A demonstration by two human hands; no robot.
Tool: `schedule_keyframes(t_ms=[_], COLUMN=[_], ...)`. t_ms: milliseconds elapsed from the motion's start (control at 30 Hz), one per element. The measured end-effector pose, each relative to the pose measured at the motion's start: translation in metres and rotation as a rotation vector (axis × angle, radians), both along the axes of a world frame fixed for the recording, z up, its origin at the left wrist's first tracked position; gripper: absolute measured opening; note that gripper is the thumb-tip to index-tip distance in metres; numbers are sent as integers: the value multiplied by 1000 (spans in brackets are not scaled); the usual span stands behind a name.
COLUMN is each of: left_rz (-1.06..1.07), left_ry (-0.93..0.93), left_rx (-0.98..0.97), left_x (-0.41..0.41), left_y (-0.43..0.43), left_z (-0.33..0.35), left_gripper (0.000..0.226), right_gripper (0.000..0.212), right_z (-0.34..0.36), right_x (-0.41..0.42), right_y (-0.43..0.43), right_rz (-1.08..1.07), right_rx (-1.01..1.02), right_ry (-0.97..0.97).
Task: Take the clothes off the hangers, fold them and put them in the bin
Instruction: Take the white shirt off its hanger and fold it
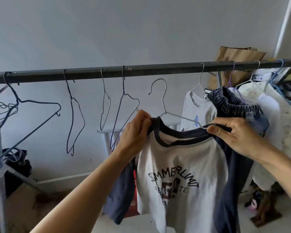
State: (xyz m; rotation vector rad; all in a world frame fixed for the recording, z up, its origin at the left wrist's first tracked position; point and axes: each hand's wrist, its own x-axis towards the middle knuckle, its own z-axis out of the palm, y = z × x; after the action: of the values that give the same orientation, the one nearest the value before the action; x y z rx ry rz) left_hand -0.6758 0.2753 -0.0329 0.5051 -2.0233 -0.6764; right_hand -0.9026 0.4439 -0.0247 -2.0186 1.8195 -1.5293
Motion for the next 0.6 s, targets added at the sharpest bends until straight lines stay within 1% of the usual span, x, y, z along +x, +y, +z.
schedule_keyframes(t_ms=[33,67,167,233,300,400,467,500,533,600], left_rz=[53,77,147,205,238,273,263,247,229,200], left_ry=[-42,-46,22,65,111,153,157,155,149,123], left_rx=[-46,-49,-35,-30,6,71,98,100,98,95], left_x=[3,7,16,24,32,36,35,34,33,30], left_y=[0,0,0,-5,-10,-11,-9,-9,-7,-4], left_z=[-4,-8,-13,-14,-14,-15,-17,-19,-20,-25], left_gripper=[14,14,14,14,14,13,14,14,15,18], right_gripper=[22,26,65,77,79,65,60,60,61,71], right_z=[-3,-5,-10,-12,-16,-30,-37,-39,-39,-34], right_x=[2,5,7,3,-1,1,7,9,12,16], right_y=[-2,-4,-8,-9,-10,-15,-19,-20,-21,-22], right_rz=[2,-4,-67,-113,-149,-206,-226,-215,-176,-59], right_rx=[-19,-36,-98,-134,-153,-150,-119,-103,-89,-54], right_ry=[-27,-39,-26,-21,-12,-45,-92,-164,-278,-467])
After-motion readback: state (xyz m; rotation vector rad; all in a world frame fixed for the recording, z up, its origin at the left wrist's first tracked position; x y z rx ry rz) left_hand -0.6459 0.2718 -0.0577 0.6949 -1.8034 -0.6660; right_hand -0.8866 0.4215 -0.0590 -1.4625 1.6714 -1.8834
